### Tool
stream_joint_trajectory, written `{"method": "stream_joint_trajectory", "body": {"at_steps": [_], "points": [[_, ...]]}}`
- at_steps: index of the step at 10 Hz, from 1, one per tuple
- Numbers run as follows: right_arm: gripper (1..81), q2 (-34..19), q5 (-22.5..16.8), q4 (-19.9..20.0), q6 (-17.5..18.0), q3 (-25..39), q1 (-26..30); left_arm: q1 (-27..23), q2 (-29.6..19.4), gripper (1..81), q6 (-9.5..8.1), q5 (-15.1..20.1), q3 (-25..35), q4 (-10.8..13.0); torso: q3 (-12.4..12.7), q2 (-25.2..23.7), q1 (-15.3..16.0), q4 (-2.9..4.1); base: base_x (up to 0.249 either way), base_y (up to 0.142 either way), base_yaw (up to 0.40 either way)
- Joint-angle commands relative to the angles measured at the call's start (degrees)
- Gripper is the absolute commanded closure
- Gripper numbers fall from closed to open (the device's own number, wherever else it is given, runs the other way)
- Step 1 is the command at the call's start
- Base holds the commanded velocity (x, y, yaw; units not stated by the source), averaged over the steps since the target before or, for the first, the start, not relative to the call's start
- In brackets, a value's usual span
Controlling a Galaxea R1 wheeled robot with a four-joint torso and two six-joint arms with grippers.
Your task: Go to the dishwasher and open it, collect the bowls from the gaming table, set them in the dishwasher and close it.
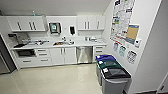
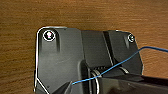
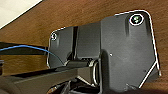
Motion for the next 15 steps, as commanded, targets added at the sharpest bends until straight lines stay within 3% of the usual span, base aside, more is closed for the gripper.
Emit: {"method": "stream_joint_trajectory", "body": {"at_steps": [1,15], "points": [[1.0,-1.1,-3.5,-0.3,-0.1,0.8,2.7,-2.6,-0.8,1.0,0.16,2.8,0.5,0.2,0.0,0.0,0.0,0.00,0.276,0.000,0.000],[1.0,-0.9,-3.5,-0.2,-0.1,1.0,2.7,-2.6,-0.6,1.0,0.16,2.8,0.5,0.5,0.0,0.0,0.0,0.00,0.276,0.000,0.000]]}}
